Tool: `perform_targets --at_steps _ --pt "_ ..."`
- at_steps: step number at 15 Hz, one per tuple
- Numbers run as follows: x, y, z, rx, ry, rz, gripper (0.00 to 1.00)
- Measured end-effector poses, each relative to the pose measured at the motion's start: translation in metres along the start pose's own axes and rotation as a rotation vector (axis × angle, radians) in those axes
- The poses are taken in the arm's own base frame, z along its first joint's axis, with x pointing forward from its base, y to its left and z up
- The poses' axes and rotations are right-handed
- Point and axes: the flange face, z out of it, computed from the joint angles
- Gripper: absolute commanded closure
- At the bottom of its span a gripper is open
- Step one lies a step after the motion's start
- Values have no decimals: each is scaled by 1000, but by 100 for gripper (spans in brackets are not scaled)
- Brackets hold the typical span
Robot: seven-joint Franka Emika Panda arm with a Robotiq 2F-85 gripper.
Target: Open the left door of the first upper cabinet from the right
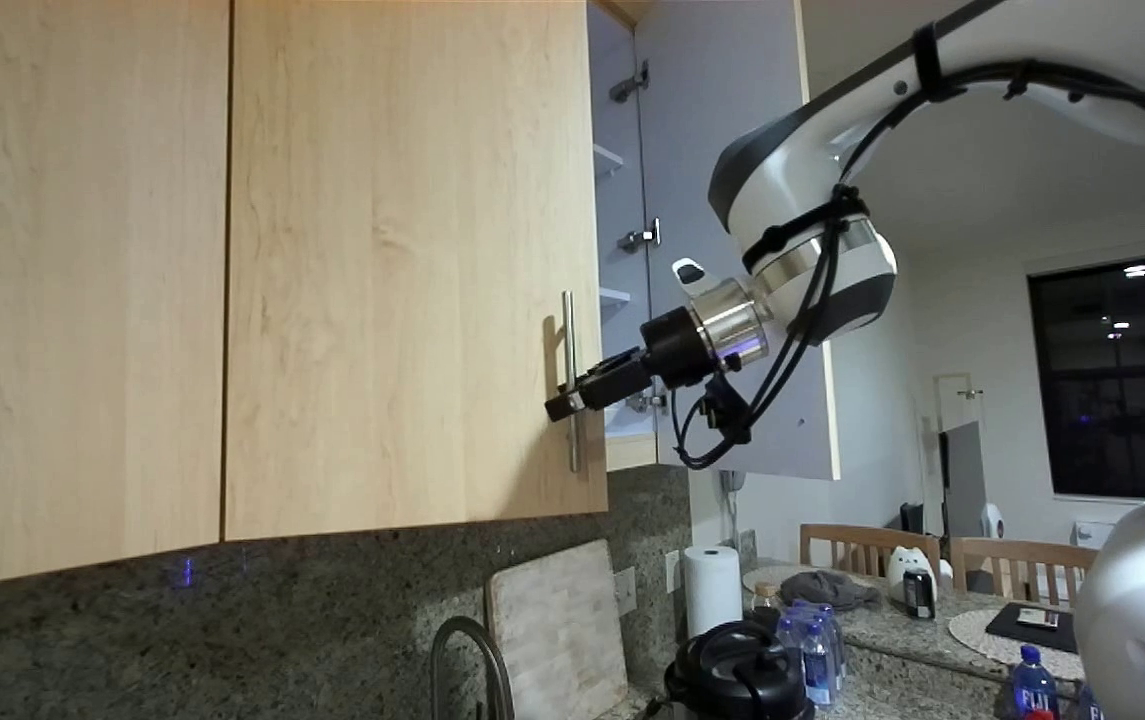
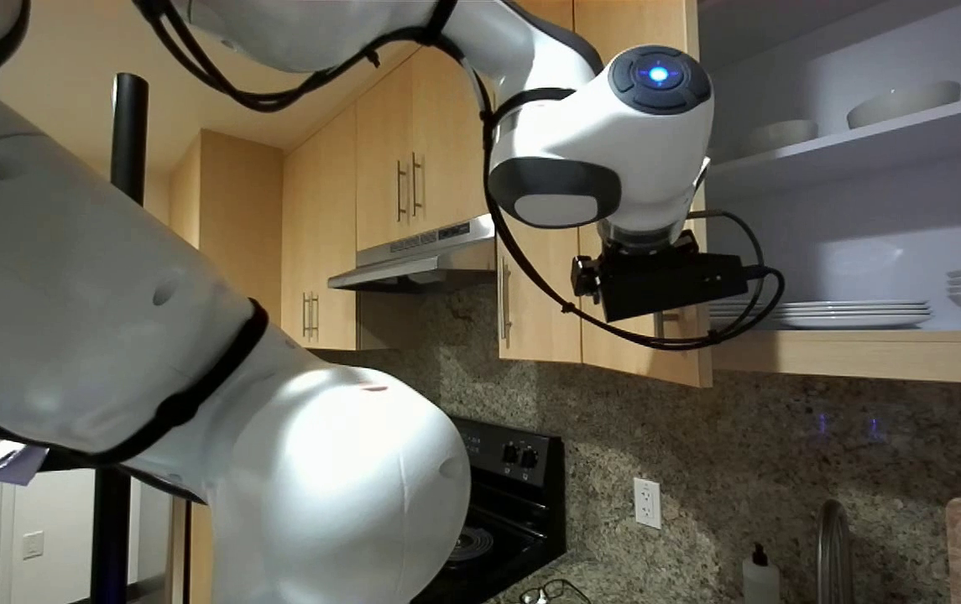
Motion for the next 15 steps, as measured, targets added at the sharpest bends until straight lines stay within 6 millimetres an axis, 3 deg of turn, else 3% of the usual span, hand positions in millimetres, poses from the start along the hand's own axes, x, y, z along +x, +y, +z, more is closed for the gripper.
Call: perform_targets --at_steps 6,15 --pt "-1 -1 -18 93 -46 -84 0" --pt "7 -12 -22 93 -108 -149 0"
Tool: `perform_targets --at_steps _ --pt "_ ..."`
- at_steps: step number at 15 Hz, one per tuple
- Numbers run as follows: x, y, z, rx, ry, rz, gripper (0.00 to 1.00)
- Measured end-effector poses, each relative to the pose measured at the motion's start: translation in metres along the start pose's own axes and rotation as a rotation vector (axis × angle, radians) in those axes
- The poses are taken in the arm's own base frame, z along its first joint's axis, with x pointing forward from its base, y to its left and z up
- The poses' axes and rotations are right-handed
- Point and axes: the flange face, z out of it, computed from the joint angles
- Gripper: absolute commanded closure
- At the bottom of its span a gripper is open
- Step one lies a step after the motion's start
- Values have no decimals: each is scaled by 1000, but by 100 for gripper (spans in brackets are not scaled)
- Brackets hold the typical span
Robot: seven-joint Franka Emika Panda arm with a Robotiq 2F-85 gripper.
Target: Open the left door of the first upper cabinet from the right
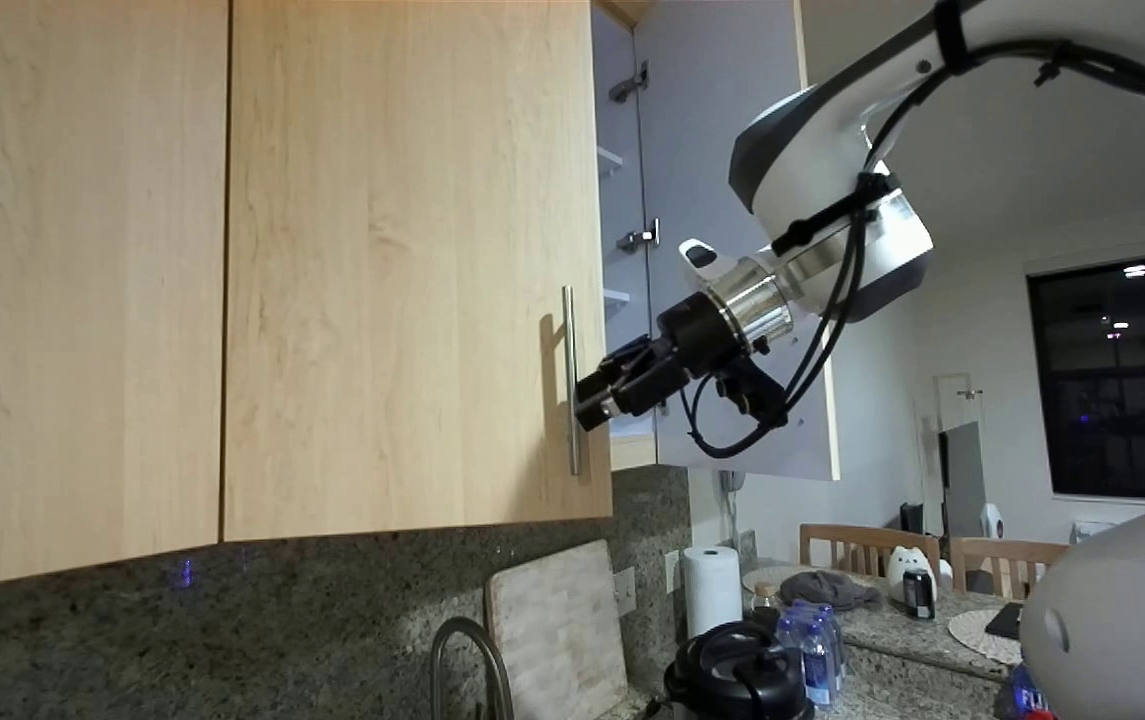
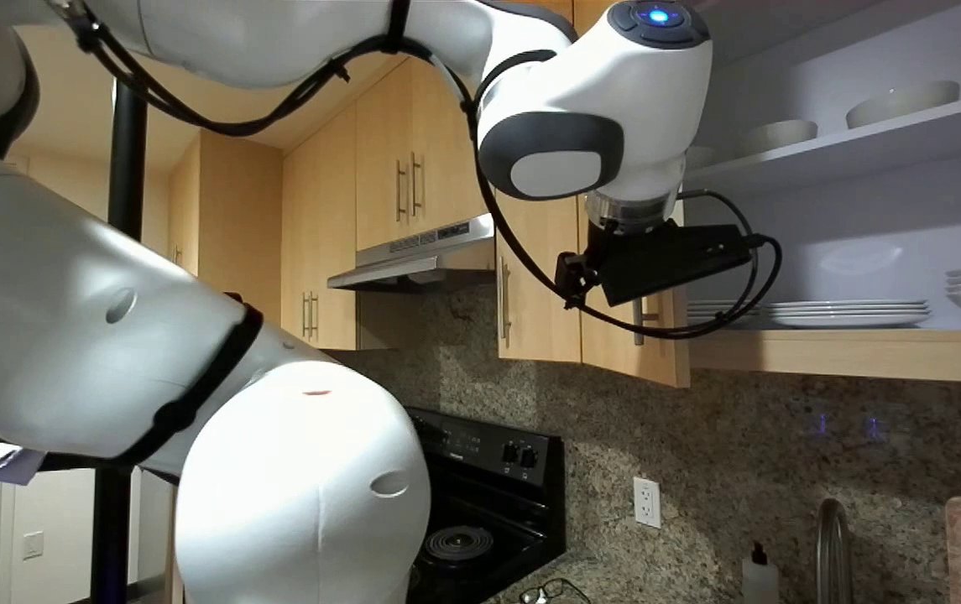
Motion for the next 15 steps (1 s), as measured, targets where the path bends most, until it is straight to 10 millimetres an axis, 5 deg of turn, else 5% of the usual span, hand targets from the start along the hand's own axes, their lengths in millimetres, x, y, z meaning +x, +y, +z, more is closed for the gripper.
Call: perform_targets --at_steps 15 --pt "14 -20 2 -47 -96 -128 0"
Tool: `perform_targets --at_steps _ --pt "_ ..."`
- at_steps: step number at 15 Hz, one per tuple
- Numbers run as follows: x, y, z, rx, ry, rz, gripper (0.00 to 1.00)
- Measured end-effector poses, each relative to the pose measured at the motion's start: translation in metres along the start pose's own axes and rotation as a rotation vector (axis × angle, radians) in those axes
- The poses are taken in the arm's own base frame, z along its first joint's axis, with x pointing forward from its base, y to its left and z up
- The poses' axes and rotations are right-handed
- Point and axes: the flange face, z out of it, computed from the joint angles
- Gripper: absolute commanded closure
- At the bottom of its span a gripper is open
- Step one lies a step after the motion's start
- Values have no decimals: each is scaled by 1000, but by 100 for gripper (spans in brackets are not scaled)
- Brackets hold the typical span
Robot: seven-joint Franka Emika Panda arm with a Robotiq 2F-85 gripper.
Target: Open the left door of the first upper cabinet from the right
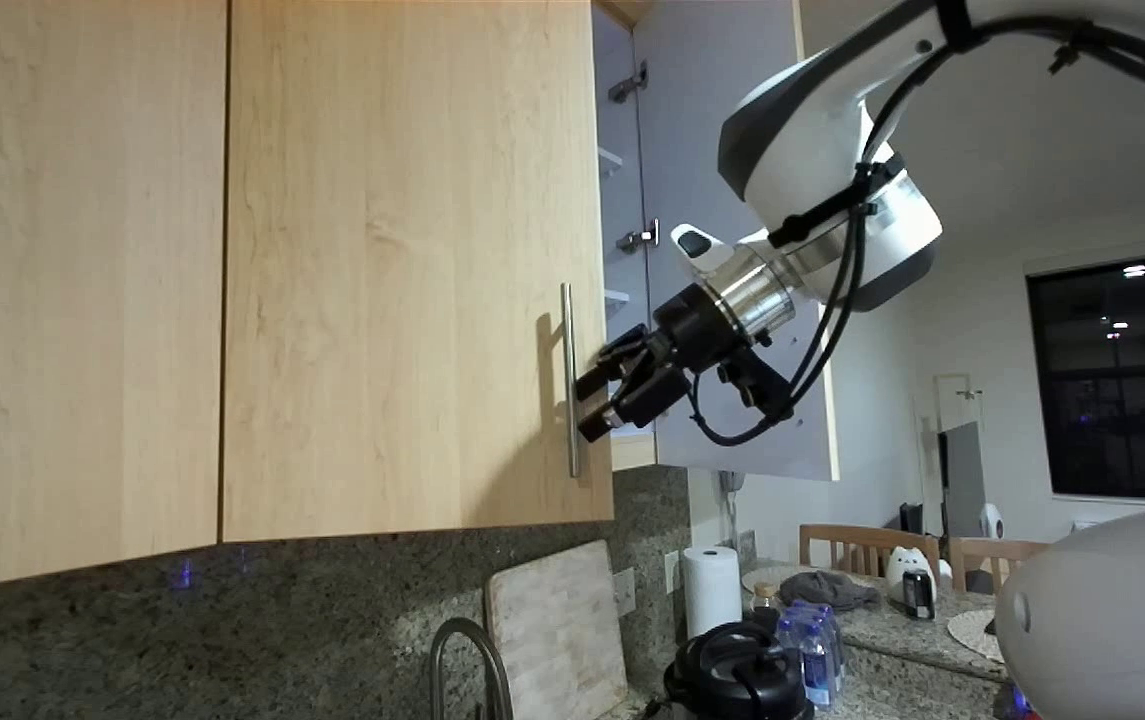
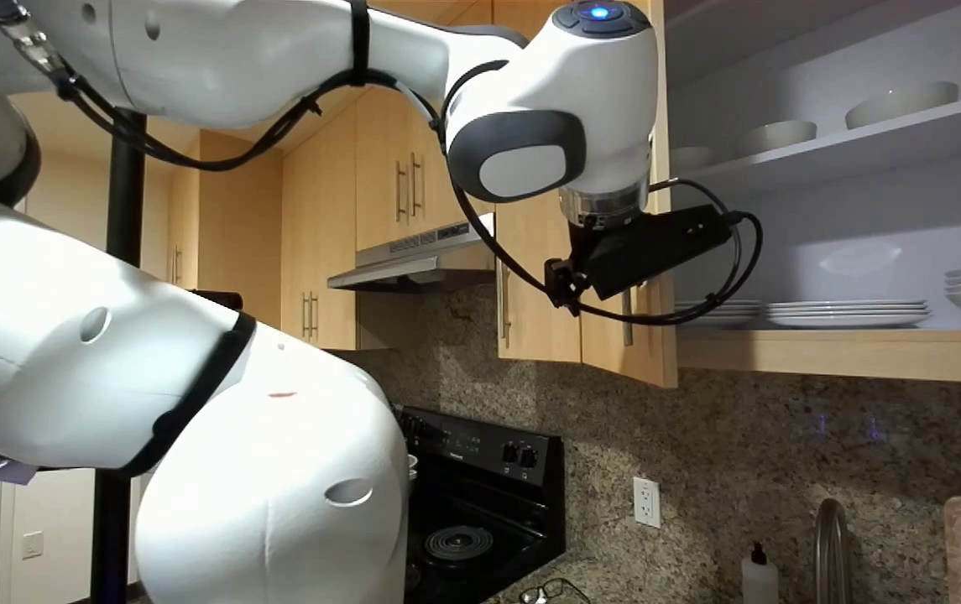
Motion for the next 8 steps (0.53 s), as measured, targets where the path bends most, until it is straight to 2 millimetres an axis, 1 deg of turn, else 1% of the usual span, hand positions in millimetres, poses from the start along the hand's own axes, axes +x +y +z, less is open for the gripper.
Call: perform_targets --at_steps 8 --pt "9 -13 3 -68 -26 6 0"
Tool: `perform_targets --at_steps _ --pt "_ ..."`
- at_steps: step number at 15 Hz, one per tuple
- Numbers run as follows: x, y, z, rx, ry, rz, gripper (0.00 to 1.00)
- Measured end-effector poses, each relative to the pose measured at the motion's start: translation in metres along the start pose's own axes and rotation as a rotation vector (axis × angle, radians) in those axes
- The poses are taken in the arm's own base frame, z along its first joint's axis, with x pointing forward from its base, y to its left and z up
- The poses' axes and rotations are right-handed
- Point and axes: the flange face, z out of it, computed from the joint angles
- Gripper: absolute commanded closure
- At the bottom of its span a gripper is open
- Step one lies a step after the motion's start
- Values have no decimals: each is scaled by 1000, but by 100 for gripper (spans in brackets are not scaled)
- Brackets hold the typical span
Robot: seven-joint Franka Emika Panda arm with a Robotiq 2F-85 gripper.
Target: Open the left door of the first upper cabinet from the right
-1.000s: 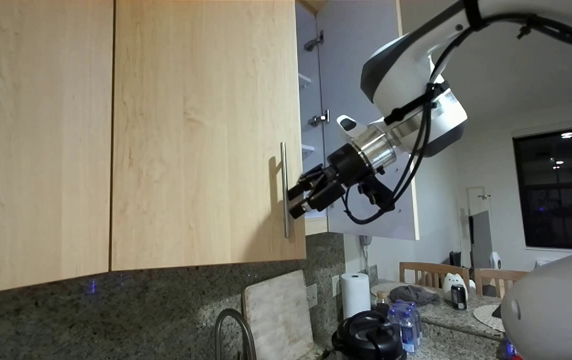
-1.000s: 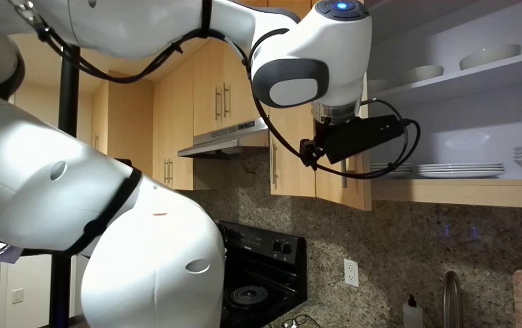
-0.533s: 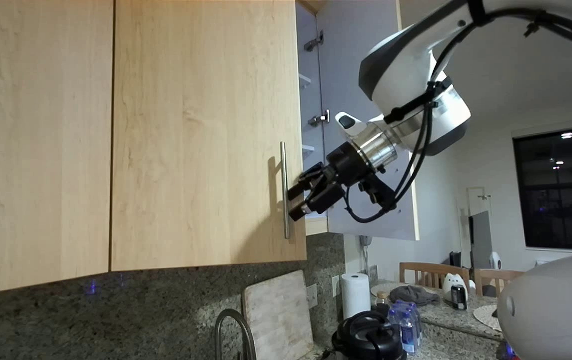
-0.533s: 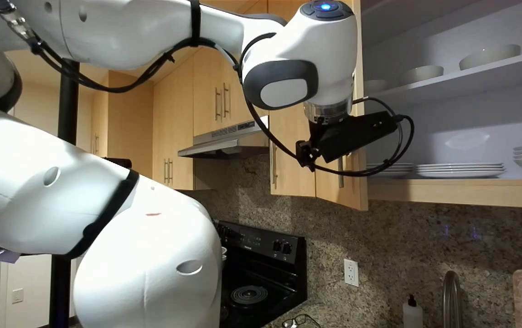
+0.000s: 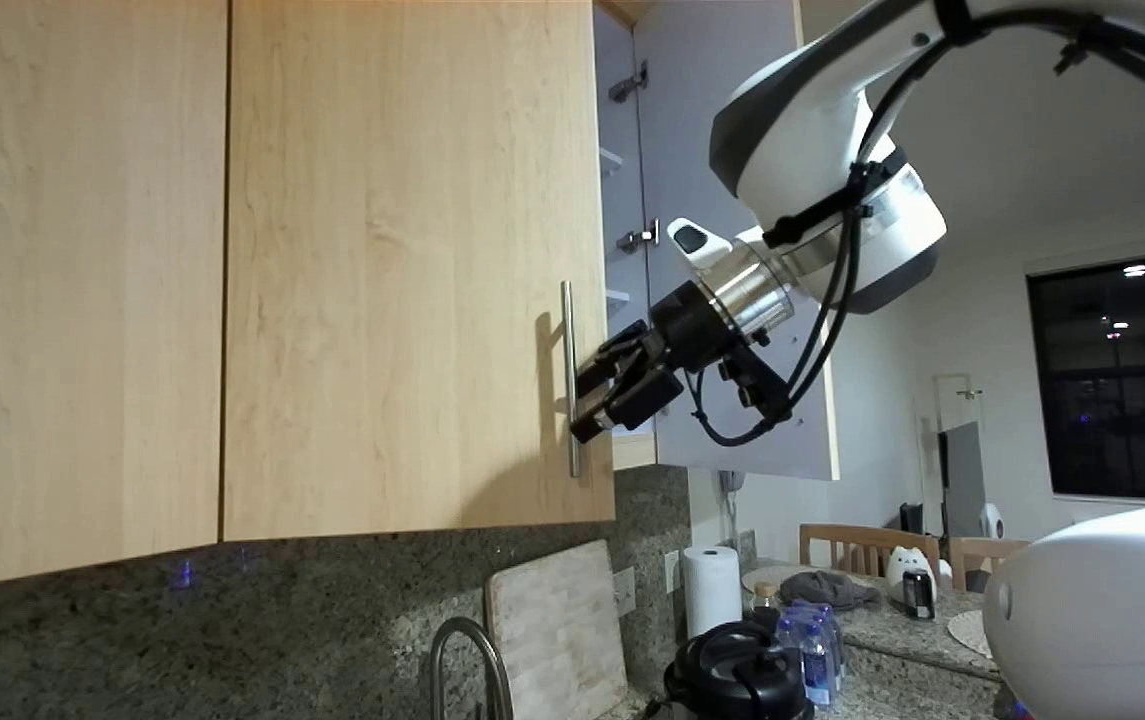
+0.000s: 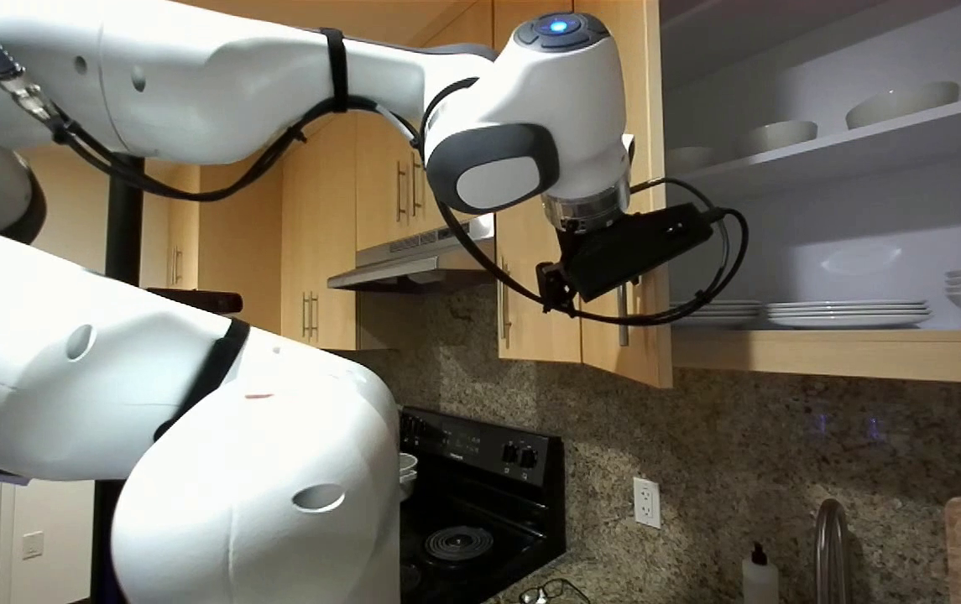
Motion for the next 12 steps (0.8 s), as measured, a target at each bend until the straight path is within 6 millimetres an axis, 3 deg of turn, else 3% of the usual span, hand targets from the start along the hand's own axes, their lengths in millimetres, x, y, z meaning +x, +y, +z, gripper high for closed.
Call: perform_targets --at_steps 5,12 --pt "9 -2 -5 -37 39 70 0" --pt "30 -2 -36 -33 137 162 0"
